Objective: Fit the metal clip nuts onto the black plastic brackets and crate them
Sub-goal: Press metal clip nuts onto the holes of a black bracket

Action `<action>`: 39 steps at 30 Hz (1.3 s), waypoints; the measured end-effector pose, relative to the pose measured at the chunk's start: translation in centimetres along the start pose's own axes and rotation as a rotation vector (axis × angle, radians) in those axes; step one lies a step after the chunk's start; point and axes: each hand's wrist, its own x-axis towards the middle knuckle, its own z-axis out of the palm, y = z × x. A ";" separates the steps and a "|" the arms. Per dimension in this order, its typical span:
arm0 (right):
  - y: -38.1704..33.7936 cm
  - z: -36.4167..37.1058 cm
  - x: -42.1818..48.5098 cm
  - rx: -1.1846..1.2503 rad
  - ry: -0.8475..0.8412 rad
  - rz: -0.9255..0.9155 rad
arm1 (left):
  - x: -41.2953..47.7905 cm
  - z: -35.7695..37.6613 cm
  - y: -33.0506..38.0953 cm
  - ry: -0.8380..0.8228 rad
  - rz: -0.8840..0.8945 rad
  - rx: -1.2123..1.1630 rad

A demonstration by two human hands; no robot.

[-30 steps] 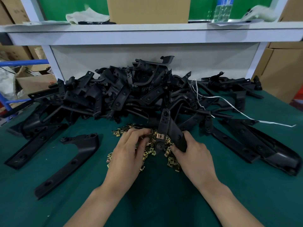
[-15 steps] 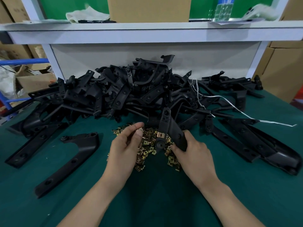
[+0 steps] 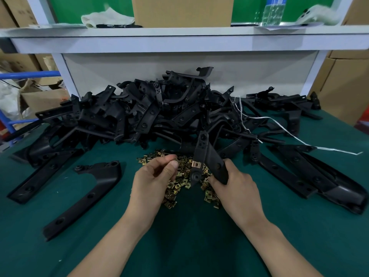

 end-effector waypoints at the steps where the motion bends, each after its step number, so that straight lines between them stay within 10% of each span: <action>1: 0.0 0.0 0.0 0.005 0.000 -0.003 | -0.1 0.0 0.1 0.014 0.007 0.030; 11: -0.1 -0.2 0.0 0.018 0.002 -0.013 | -1.3 0.6 0.5 0.044 0.188 0.368; 20: -1.9 -1.4 0.0 0.926 -0.221 0.036 | -1.9 0.8 0.7 -0.047 0.268 0.458; 39: -2.0 -0.9 -0.2 1.058 -0.344 0.094 | -2.2 1.3 0.4 -0.158 0.293 0.455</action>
